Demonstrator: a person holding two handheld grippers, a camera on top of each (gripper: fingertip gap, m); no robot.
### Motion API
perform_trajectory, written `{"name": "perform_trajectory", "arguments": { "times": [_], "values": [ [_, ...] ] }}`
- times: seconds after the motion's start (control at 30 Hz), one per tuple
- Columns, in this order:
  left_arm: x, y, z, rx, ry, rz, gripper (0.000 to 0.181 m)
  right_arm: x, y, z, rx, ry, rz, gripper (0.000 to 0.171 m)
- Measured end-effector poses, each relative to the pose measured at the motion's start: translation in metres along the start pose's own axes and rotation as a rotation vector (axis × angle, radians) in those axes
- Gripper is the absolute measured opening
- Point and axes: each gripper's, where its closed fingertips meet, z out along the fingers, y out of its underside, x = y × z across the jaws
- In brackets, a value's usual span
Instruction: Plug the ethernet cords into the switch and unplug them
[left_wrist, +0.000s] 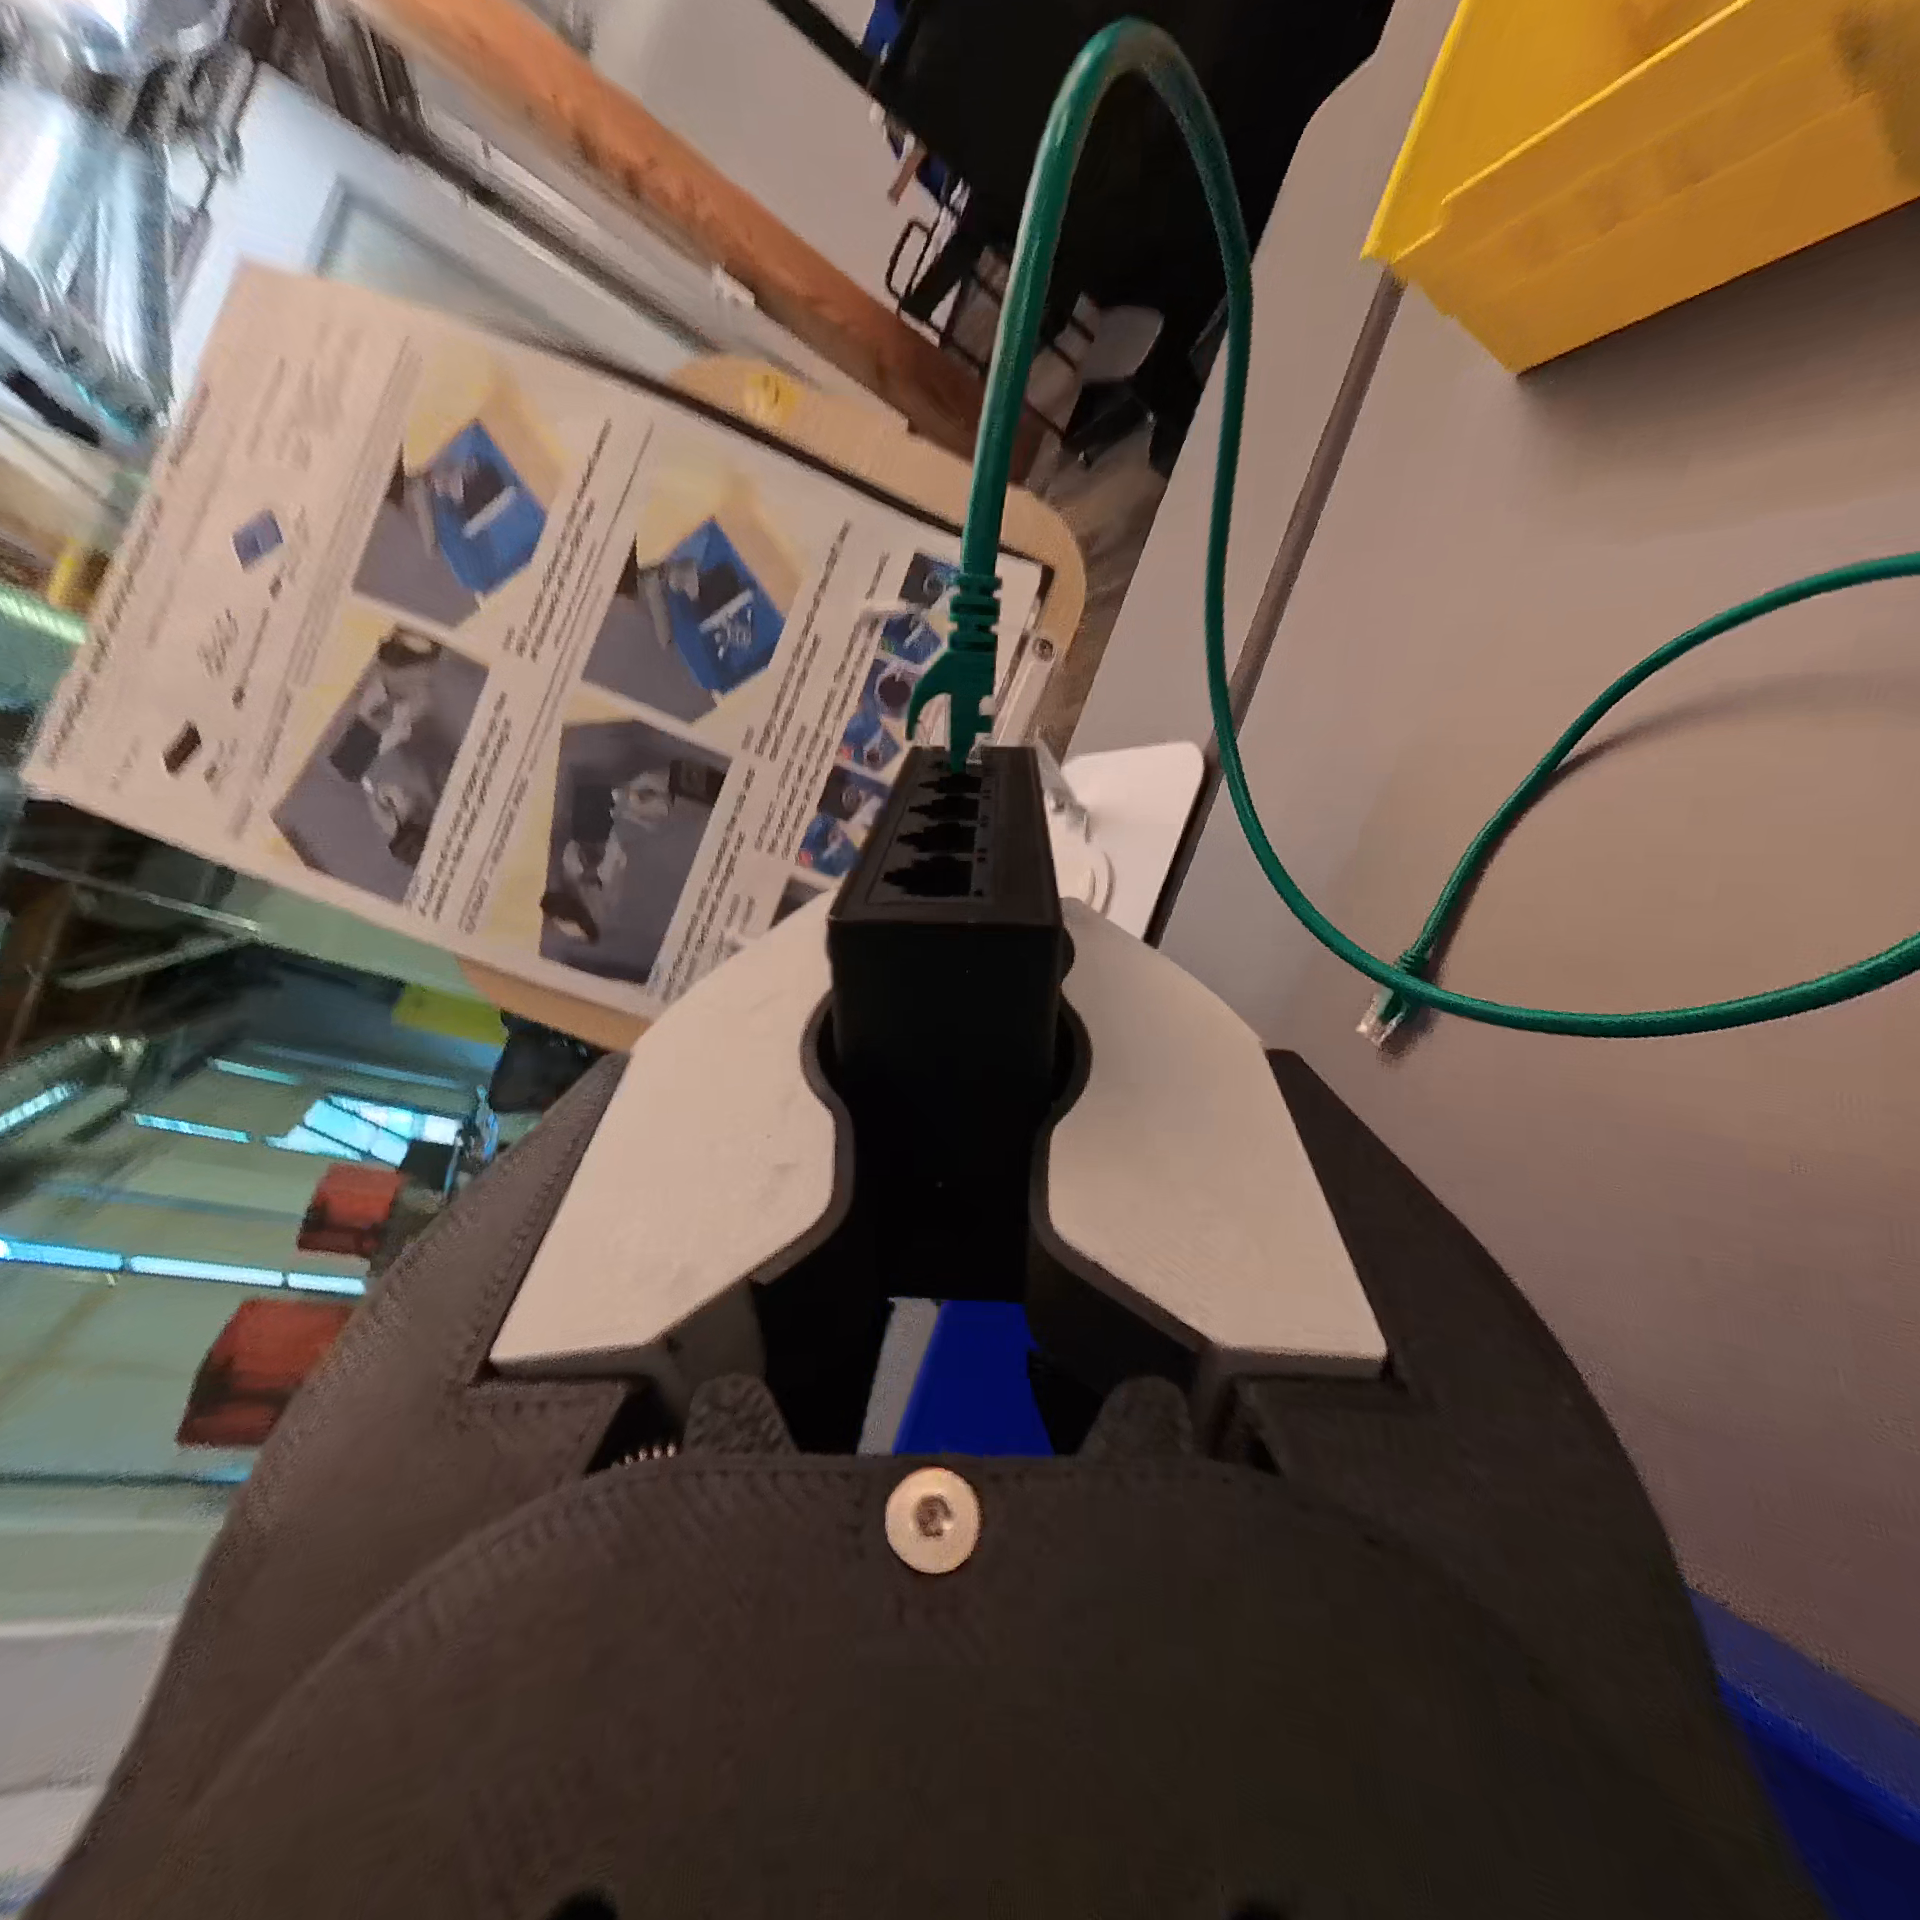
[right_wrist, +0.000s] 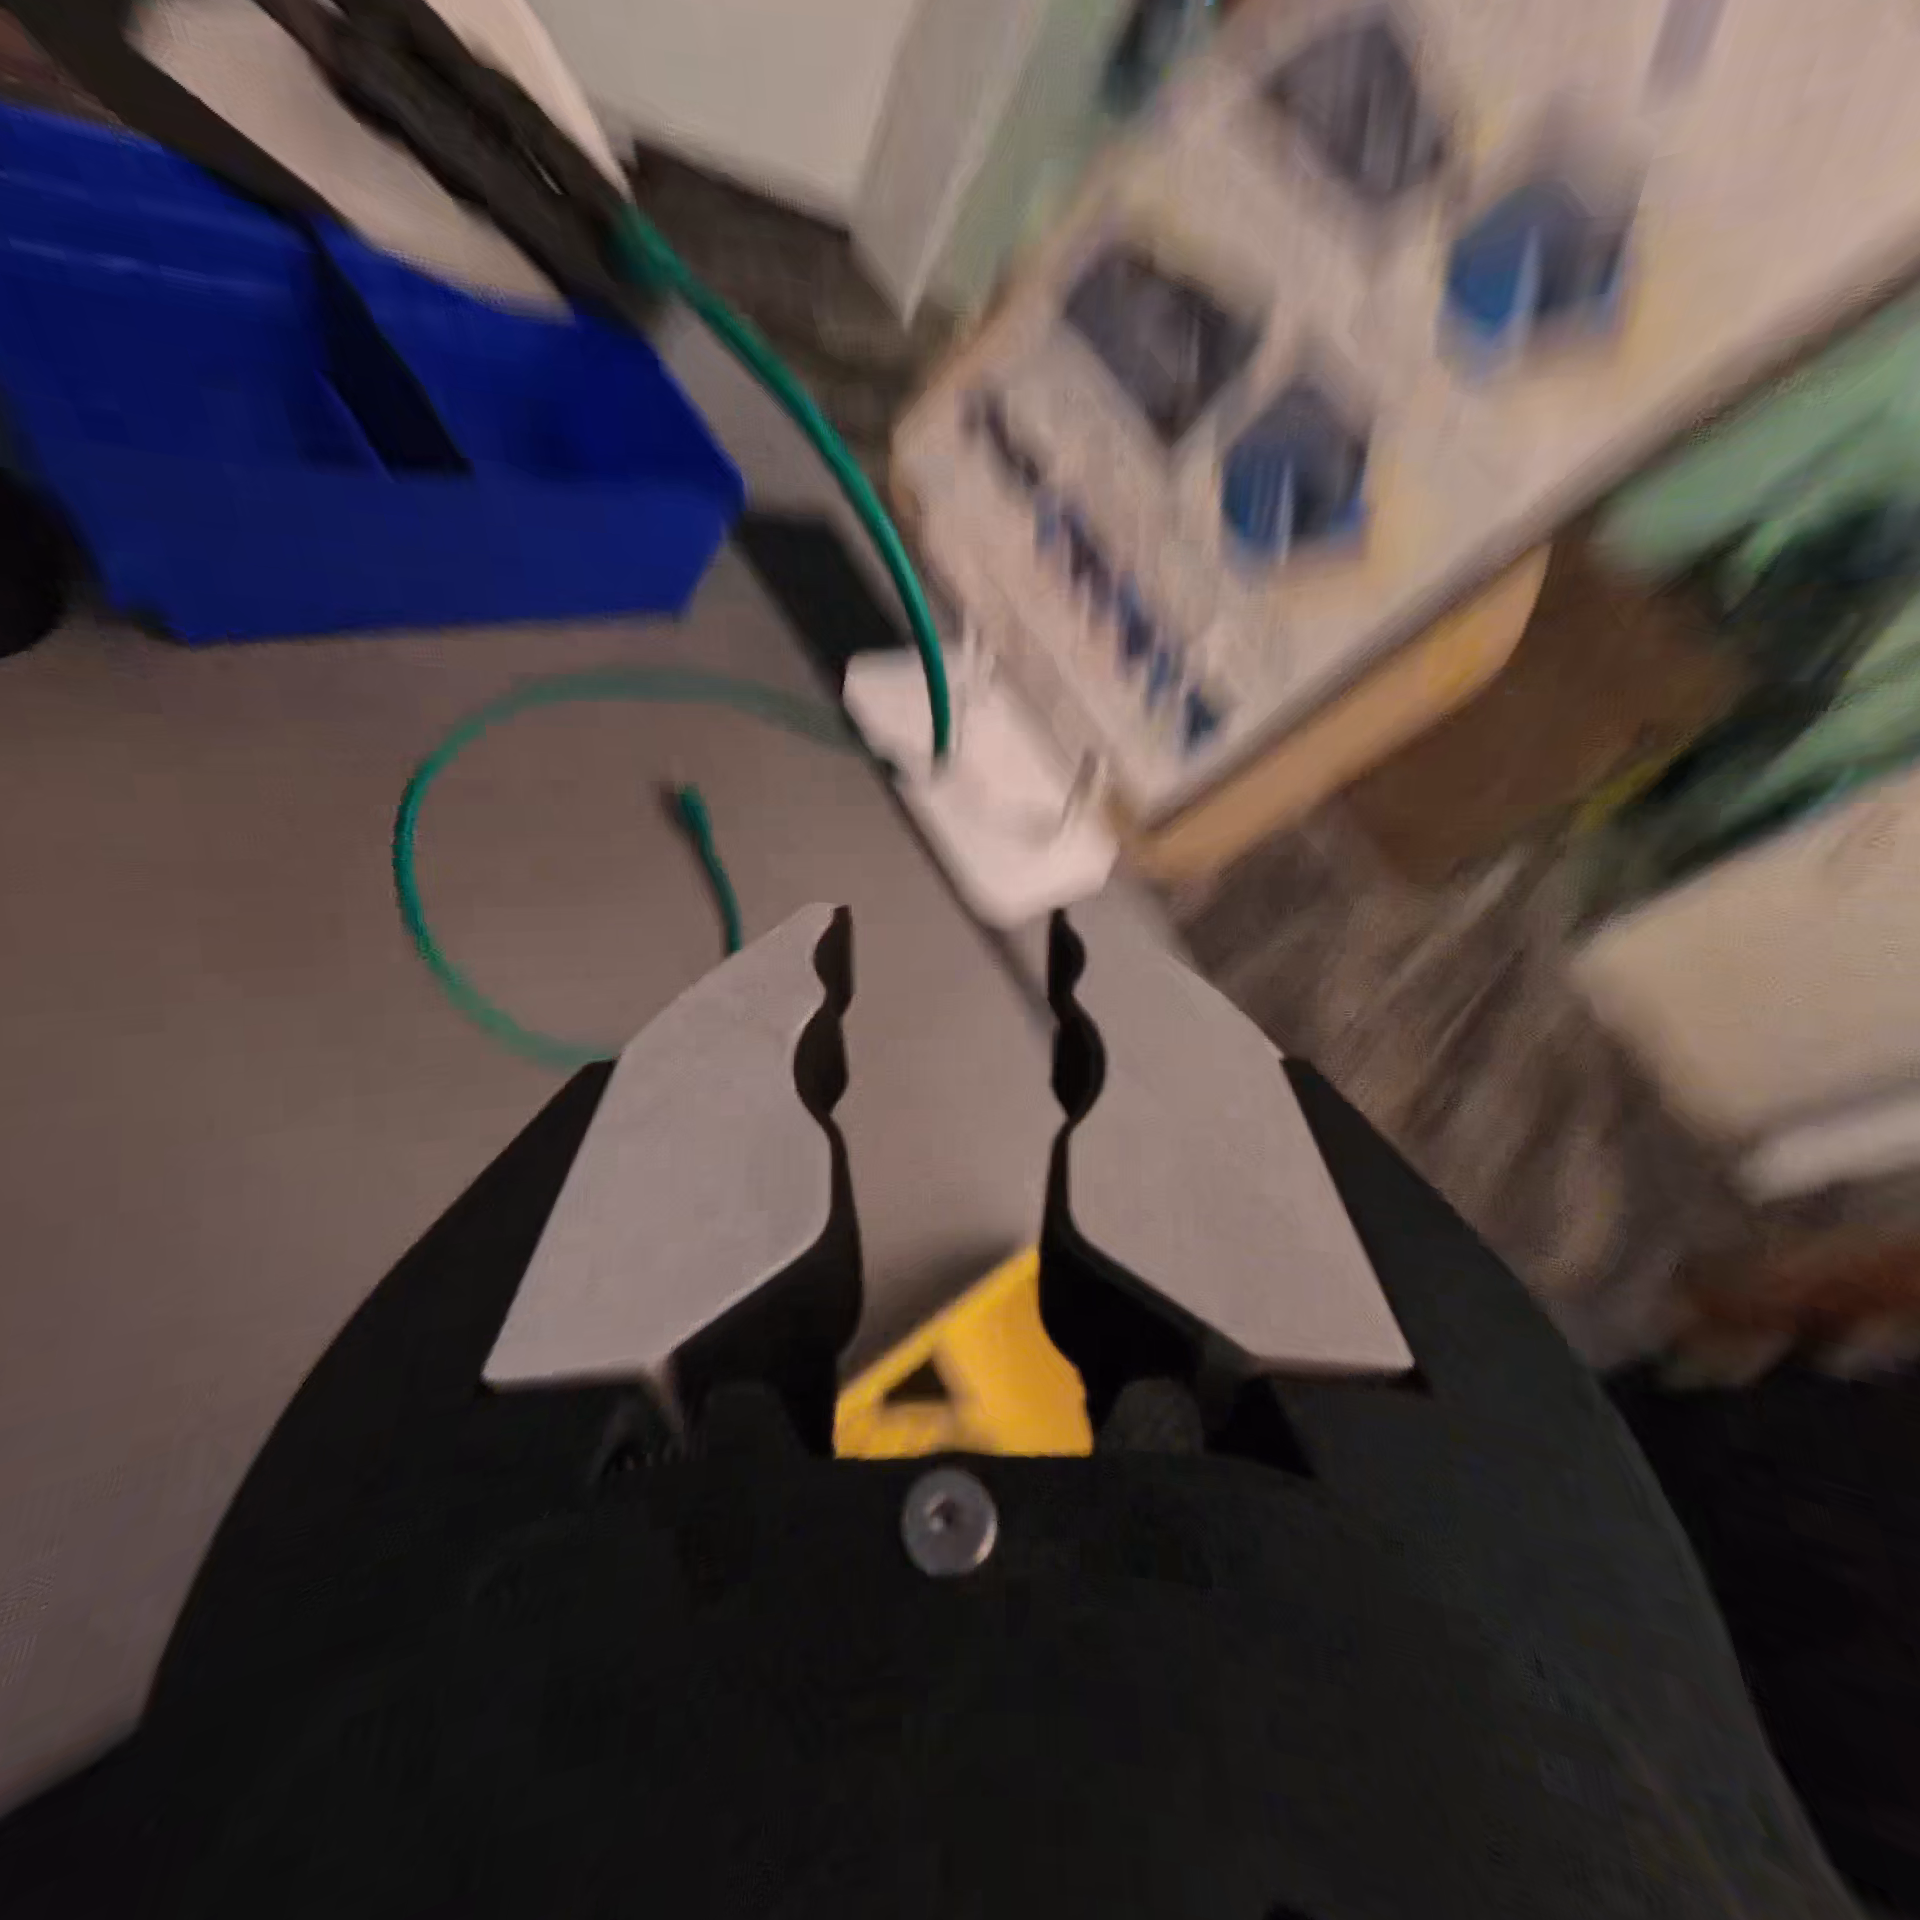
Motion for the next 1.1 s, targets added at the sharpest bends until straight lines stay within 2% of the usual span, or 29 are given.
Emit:
{"name": "perform_trajectory", "arguments": {
  "times": [0.07, 0.17, 0.23, 0.37, 0.47, 0.6, 1.1],
  "values": [
    [0.008, -0.013, -0.001, 0.052, 0.025, 0.028, 0.03, -0.034, -0.051, 0.006, 0.18, 0.058, -0.296, 0.04],
    [0.016, -0.028, -0.004, 0.101, 0.032, 0.066, 0.03, -0.074, -0.091, 0.032, 0.242, 0.048, -0.525, 0.038],
    [0.02, -0.033, -0.005, 0.116, 0.03, 0.101, 0.03, -0.092, -0.099, 0.057, 0.216, -0.032, -0.583, 0.037],
    [0.023, -0.04, -0.008, 0.13, 0.031, 0.122, 0.03, -0.096, -0.099, 0.099, 0.145, -0.063, -0.727, 0.032],
    [0.025, -0.043, -0.009, 0.133, 0.037, 0.13, 0.029, -0.092, -0.094, 0.118, 0.103, -0.089, -0.756, 0.027],
    [0.026, -0.044, -0.009, 0.133, 0.034, 0.139, 0.029, -0.094, -0.095, 0.121, 0.109, -0.128, -0.812, 0.016],
    [0.03, -0.047, -0.009, 0.139, 0.046, 0.154, 0.028, -0.097, -0.09, 0.127, 0.093, -0.164, -0.814, 0.017]
  ]
}}
